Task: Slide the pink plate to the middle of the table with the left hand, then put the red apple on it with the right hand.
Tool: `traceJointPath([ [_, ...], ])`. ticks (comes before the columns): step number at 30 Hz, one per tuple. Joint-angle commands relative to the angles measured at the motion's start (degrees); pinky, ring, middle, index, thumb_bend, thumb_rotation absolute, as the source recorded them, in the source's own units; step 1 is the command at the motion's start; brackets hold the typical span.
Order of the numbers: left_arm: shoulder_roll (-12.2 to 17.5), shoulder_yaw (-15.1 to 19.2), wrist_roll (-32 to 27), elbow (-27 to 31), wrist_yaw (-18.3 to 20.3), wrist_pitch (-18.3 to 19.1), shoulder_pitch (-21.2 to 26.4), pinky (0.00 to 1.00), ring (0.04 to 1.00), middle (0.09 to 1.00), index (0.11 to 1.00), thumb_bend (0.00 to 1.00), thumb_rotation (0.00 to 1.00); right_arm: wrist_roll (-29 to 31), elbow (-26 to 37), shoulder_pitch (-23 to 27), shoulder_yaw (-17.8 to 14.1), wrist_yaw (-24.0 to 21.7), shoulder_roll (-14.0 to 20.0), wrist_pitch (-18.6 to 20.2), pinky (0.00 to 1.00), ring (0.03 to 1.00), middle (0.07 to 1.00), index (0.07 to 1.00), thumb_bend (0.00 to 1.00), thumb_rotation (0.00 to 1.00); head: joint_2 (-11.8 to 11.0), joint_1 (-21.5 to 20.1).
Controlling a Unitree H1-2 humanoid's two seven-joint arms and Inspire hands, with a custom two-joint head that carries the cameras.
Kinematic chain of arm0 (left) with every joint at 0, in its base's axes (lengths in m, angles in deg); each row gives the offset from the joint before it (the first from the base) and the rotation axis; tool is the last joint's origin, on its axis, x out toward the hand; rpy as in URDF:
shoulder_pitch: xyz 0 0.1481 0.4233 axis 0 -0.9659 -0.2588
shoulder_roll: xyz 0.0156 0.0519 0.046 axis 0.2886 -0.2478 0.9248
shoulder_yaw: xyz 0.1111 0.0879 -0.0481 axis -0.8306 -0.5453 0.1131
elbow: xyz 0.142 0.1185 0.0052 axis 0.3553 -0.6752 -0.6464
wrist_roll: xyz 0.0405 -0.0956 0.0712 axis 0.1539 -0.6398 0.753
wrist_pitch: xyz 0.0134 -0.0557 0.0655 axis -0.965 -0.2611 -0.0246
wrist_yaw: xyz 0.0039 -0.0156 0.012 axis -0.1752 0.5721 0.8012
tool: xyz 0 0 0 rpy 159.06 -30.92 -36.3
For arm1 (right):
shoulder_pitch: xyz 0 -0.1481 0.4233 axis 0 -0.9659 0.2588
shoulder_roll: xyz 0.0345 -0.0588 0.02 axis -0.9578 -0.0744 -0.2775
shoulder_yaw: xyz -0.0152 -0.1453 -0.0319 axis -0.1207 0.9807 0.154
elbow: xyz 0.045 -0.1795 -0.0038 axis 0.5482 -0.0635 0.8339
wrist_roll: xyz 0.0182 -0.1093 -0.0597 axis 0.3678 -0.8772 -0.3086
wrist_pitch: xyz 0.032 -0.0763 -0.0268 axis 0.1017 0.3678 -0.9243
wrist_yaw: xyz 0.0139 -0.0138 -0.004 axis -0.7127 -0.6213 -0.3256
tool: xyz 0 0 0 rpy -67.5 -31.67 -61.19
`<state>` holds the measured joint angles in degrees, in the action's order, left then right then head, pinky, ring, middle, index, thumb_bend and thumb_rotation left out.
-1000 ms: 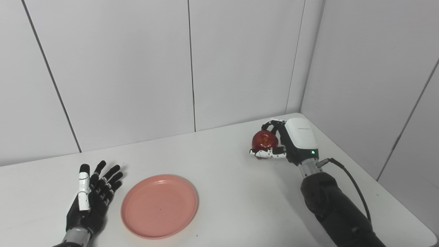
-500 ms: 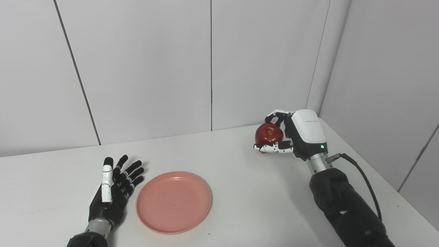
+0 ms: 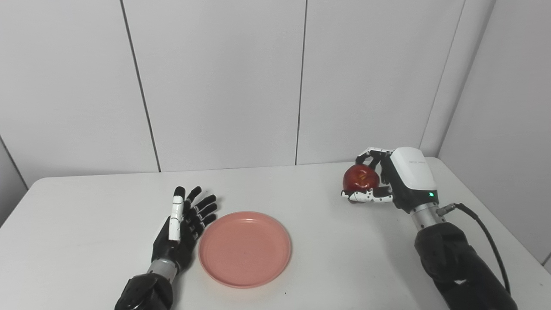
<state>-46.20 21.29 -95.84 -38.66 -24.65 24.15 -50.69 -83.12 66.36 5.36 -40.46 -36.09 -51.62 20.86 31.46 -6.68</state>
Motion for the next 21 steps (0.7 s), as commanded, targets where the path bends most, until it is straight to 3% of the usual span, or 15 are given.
traceJointPath([
  [1,-0.7,-0.5,0.9,-2.5,-1.3,4.3,-2.1,0.87,0.854,0.818,0.913,0.68,0.99,0.5,2.9,3.4,-0.4,-0.2,0.2,-2.2,0.15,0.209,0.299,0.485,0.50,0.16,0.0,0.8],
  [21,-1.9,-0.5,2.0,-4.2,-1.9,2.8,-2.1,0.84,0.839,0.815,0.924,0.68,0.99,-0.9,3.4,5.8,2.9,-1.4,-3.1,-5.2,0.14,0.195,0.290,0.484,0.50,0.16,-1.0,3.2],
])
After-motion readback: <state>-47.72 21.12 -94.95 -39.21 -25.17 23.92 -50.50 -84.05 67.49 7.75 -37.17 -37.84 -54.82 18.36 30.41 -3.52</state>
